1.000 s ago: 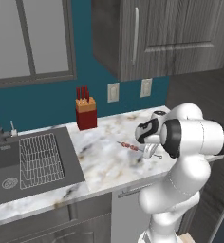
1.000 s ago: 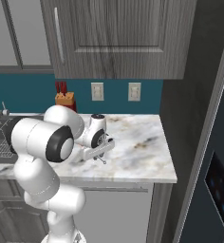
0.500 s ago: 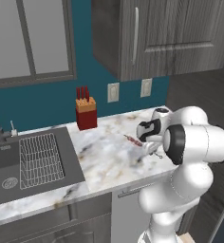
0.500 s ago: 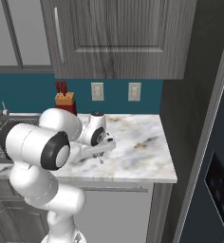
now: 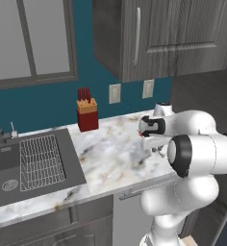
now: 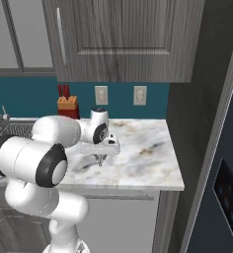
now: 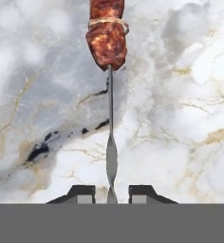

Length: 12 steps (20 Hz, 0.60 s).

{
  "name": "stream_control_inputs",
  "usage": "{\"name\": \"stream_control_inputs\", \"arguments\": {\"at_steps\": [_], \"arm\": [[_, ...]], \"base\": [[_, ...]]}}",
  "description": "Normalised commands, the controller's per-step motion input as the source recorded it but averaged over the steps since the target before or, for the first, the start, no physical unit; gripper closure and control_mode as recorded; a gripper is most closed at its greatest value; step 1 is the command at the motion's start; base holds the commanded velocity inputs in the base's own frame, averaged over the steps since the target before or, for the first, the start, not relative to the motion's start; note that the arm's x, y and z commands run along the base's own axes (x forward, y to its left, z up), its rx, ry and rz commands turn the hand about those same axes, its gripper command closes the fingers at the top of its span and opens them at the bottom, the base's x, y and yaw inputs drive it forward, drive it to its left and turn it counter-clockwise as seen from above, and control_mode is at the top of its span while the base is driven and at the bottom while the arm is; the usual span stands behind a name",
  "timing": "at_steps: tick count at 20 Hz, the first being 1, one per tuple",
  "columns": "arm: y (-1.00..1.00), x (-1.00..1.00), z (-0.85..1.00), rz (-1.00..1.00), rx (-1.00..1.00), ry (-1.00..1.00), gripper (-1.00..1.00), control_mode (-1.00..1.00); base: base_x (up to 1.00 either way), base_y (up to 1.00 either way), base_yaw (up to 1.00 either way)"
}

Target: Store the kebab skewer in the freezer for long-term storage. Close the freezer door after placing the cooked food.

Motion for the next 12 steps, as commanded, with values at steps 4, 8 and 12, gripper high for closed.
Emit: {"name": "stream_control_inputs", "arguments": {"at_steps": [4, 8, 12], "arm": [[0.00, -0.13, 0.34, -0.24, -0.01, -0.01, 1.00, -1.00], [0.05, -0.24, 0.09, -0.27, 0.00, 0.00, 1.00, -1.00], [0.00, -0.24, 0.00, -0.42, 0.00, 0.02, 1.00, -1.00]], "base": [[0.00, 0.00, 0.00], [0.00, 0.00, 0.00], [0.00, 0.00, 0.00]]}}
